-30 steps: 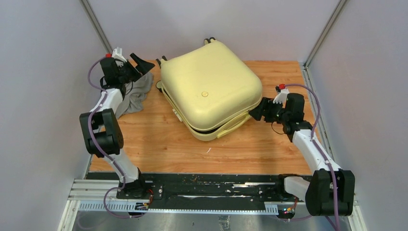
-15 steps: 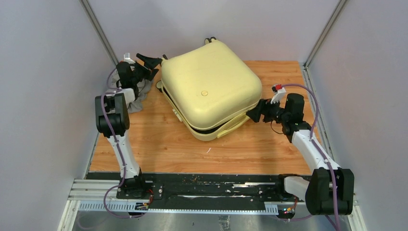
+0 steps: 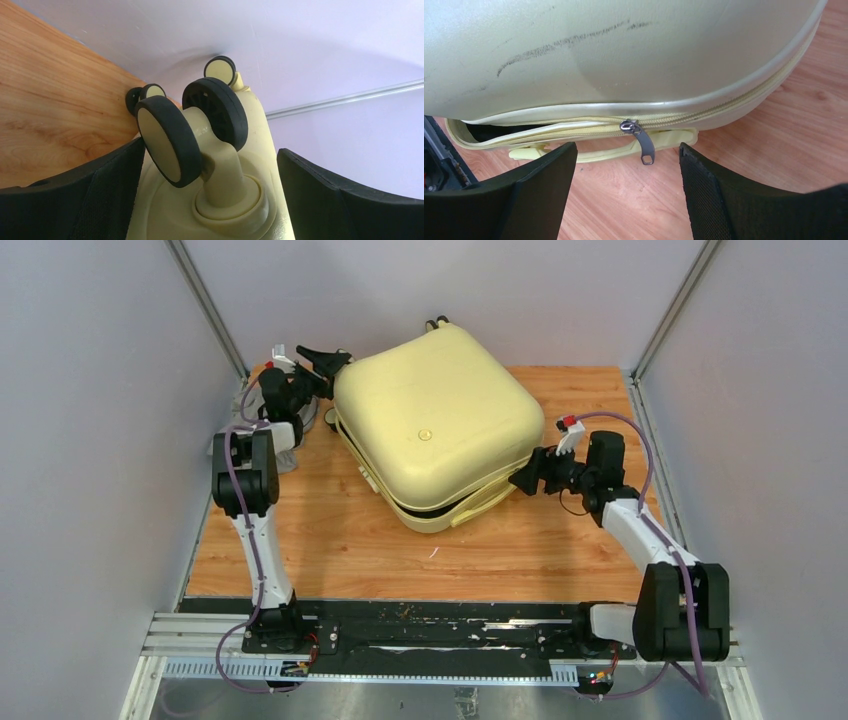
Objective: Pack the luggage
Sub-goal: Zip the luggage at the center of the board.
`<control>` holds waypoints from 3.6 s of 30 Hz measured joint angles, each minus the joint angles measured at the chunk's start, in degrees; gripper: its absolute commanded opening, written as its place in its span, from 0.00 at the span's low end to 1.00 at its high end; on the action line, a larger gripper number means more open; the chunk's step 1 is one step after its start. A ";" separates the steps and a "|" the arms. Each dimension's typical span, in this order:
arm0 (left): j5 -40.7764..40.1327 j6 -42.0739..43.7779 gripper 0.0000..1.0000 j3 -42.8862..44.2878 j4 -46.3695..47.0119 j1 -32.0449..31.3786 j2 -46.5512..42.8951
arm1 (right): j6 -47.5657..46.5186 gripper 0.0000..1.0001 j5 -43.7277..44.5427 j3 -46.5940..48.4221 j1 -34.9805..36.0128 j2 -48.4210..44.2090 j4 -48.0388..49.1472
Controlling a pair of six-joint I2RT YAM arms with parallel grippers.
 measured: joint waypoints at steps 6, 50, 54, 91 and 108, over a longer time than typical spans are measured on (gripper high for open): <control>-0.70 -0.02 0.45 0.66 0.13 -0.61 0.04 | -2.84 0.67 -1.22 1.44 0.20 2.95 1.40; -6.10 1.73 0.00 4.35 -20.26 -1.53 -8.00 | -3.72 0.00 2.36 -3.17 1.88 0.37 7.02; -6.12 1.68 0.00 4.35 -20.41 -1.53 -8.28 | -3.17 0.00 2.40 -3.28 1.88 0.24 7.13; -10.84 6.67 0.00 1.60 -22.60 -2.91 -12.13 | 11.15 0.49 38.47 7.13 55.08 2.49 -3.50; -10.54 14.47 0.00 -3.19 -29.29 -0.52 -19.76 | 50.16 0.53 66.79 -7.50 52.61 -15.21 -16.57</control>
